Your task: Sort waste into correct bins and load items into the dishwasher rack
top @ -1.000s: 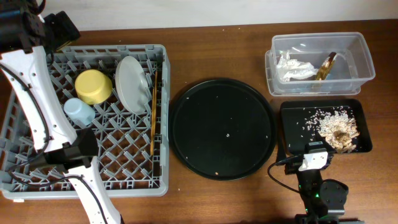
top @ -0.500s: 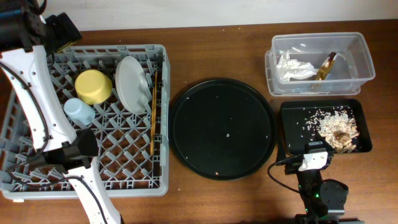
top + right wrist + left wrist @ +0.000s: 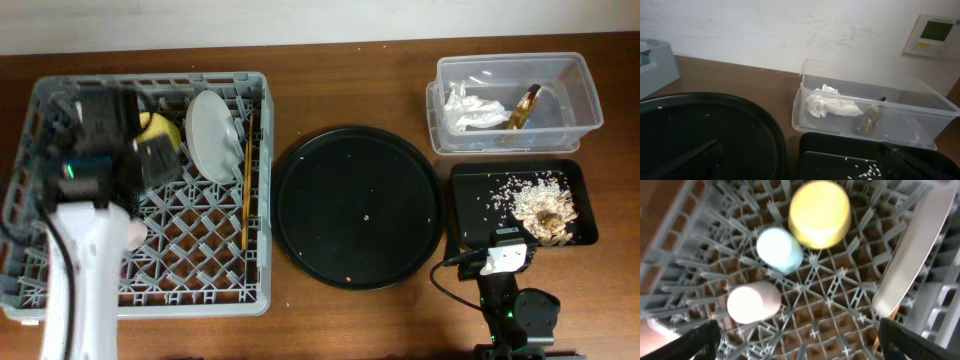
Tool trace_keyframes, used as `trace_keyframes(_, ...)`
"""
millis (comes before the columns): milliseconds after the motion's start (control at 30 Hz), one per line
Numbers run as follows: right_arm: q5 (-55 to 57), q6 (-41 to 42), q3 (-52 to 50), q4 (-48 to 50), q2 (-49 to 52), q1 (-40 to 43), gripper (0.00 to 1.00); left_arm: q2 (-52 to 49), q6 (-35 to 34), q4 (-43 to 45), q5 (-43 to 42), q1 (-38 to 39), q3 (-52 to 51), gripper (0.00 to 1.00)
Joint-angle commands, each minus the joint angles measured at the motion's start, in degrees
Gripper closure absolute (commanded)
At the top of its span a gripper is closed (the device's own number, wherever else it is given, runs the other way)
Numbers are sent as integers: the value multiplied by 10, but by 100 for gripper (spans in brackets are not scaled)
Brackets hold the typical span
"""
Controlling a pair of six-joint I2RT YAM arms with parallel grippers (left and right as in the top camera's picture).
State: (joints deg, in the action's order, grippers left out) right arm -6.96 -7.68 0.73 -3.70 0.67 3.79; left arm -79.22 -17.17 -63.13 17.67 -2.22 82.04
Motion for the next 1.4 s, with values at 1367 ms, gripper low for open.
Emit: trace_keyframes(1367,-1,0,-4,-2,-5,5,2,736,216,583,-173,2,-815,1)
